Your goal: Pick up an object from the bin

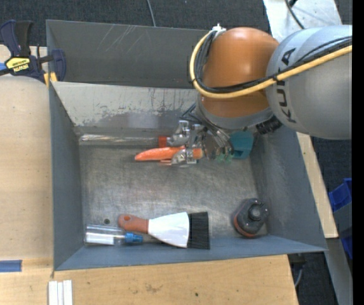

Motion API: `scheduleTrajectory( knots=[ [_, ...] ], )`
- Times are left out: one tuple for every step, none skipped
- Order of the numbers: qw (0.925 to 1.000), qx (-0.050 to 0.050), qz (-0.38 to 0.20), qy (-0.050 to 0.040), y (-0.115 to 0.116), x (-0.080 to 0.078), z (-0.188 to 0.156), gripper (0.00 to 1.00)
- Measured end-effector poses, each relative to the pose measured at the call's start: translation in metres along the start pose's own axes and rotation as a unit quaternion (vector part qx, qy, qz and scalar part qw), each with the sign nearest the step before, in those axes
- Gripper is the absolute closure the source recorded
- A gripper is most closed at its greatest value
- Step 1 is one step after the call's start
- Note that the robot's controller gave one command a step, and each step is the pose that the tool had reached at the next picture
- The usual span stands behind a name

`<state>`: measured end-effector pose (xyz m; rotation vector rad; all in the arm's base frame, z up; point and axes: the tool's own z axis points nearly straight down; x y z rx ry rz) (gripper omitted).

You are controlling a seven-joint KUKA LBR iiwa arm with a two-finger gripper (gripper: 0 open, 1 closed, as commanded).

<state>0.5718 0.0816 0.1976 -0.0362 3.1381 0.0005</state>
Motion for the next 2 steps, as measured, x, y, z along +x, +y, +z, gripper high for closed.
scheduleTrajectory(
  knots=[
    [1.0,0.0,0.0,0.0001,0.0,0.0,0.0,1.0],
    [0.9994,-0.001,-0.036,0.0031,-0.019,0.006,-0.026,1.0]
  ],
)
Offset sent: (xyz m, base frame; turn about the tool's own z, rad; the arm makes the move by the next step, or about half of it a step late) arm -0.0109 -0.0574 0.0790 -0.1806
